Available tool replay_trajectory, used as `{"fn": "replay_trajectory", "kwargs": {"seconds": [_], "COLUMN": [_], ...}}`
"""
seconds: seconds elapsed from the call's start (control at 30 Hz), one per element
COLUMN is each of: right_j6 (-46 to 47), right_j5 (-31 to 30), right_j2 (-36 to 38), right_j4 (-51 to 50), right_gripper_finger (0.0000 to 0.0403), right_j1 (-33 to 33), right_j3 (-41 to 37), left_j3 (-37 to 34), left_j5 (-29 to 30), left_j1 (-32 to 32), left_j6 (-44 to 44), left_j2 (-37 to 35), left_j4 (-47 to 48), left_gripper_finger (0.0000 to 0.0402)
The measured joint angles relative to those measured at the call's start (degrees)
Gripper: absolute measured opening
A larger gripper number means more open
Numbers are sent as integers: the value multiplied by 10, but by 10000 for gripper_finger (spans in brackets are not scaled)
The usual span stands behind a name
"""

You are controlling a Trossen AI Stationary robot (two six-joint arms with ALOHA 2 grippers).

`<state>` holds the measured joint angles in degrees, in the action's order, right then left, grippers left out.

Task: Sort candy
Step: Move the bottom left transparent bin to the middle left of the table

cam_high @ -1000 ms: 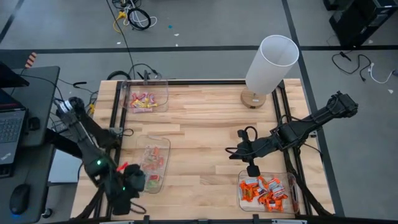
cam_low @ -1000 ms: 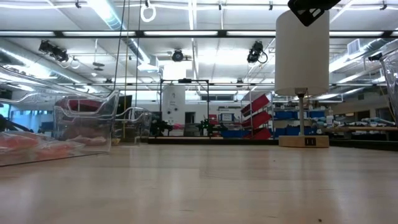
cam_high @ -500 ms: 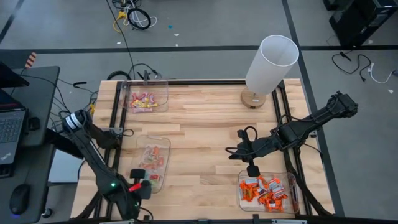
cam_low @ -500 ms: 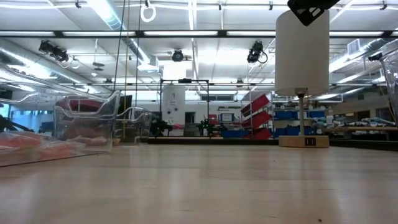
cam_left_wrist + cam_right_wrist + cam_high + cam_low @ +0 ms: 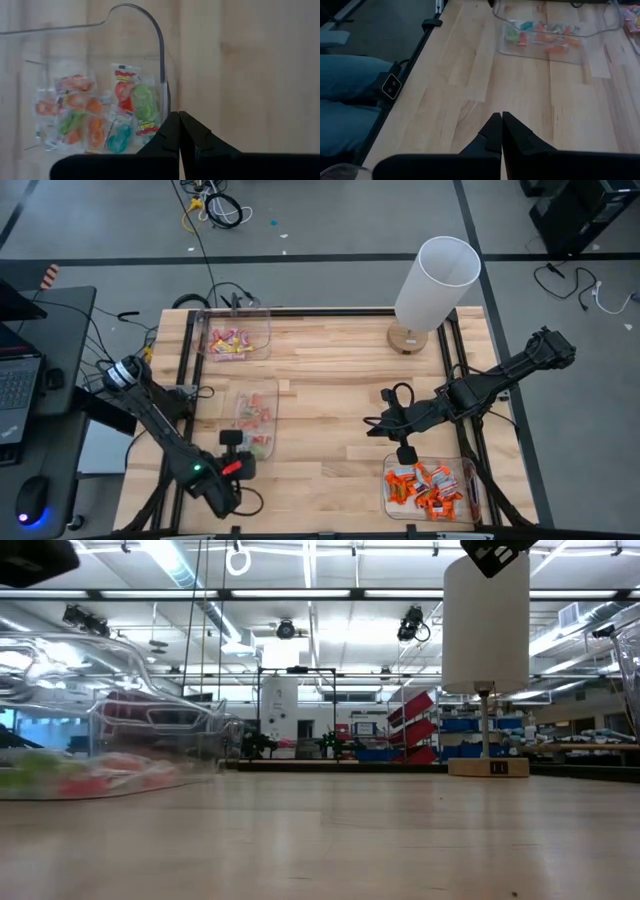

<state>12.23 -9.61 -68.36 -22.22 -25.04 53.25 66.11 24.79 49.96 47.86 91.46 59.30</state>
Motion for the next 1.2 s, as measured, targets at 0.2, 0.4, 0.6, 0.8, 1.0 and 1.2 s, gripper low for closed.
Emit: {"fn": "replay_trajectory", "kwargs": {"seconds": [0.2,0.4,0.6,0.8,1.0,1.2], "right_j6": [0,-3,0,0,-4,-2], "right_j5": [-1,-13,-69,-83,-84,-84], "right_j2": [0,0,0,0,0,0], "right_j4": [0,-1,0,4,3,-6], "right_gripper_finger": [0,0,0,0,0,0], "right_j1": [0,0,0,26,42,45], "right_j3": [0,0,0,0,0,0], "left_j3": [0,0,0,30,76,116], "left_j5": [15,27,26,53,180,235], "left_j1": [-31,-51,-47,-38,-56,-159], "left_j6": [-35,-43,-43,-42,-57,-72], "left_j2": [0,0,-8,-32,-49,-77], "left_j4": [11,28,15,20,70,113], "left_gripper_finger": [0,0,0,0,0,0]}}
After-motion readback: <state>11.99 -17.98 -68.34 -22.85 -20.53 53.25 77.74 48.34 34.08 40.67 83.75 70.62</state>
